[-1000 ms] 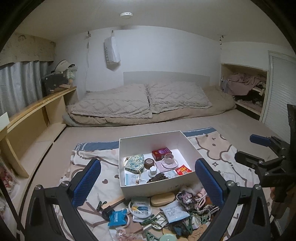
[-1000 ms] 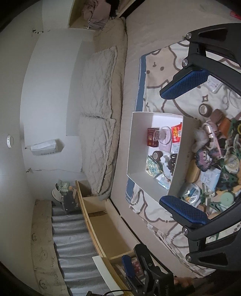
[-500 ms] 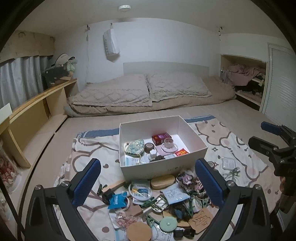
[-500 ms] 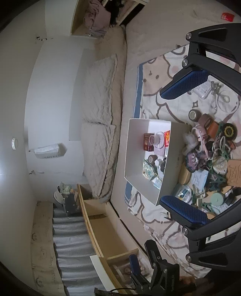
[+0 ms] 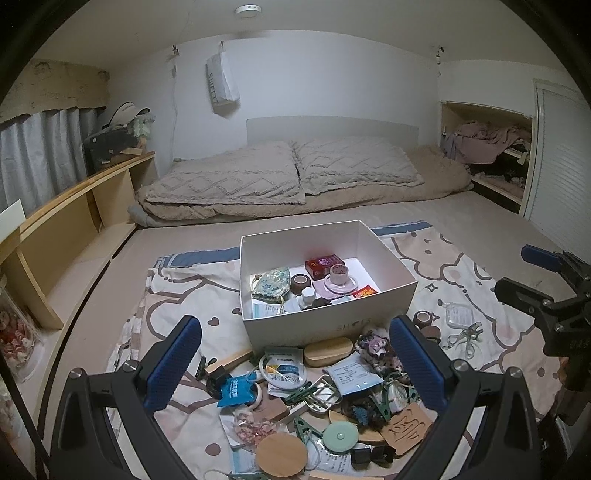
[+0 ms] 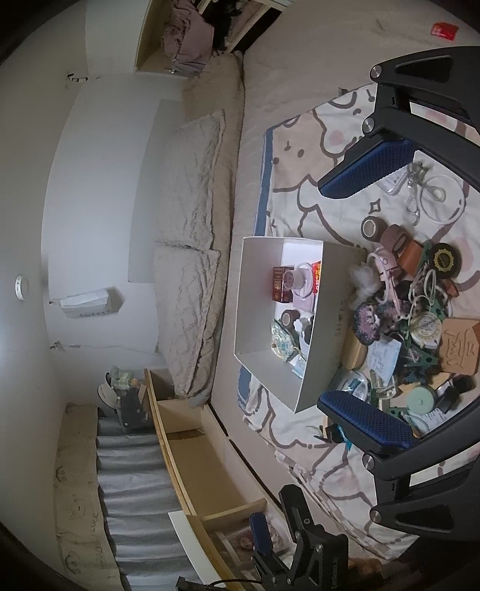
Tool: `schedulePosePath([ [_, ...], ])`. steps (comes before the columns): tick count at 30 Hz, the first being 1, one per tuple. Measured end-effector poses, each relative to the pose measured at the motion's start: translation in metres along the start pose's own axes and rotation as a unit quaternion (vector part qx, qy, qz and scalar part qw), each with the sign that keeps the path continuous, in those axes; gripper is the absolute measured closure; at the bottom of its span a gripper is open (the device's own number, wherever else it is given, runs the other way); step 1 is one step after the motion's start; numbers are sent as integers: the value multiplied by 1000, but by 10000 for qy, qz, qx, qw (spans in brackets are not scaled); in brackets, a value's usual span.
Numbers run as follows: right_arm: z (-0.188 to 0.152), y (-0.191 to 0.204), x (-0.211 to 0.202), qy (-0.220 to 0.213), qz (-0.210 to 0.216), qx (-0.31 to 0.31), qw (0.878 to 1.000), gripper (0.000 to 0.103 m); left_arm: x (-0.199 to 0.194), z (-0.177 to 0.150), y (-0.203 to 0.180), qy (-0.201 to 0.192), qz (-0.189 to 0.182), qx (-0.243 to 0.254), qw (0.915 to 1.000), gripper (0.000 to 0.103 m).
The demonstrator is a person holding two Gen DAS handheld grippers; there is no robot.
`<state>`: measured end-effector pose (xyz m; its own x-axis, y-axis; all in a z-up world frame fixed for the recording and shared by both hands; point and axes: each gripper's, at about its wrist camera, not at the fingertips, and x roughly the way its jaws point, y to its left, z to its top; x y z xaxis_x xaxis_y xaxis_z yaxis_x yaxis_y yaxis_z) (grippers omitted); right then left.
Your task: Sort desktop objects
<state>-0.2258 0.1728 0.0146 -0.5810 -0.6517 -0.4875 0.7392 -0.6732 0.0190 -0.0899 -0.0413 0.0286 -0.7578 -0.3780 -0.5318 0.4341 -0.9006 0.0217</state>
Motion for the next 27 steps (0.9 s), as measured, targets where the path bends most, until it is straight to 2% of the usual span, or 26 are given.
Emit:
schedulePosePath([
  [27,0,-1,-1,21,11,16,10000,0,3,-2,0,91,38,23,9999,1],
])
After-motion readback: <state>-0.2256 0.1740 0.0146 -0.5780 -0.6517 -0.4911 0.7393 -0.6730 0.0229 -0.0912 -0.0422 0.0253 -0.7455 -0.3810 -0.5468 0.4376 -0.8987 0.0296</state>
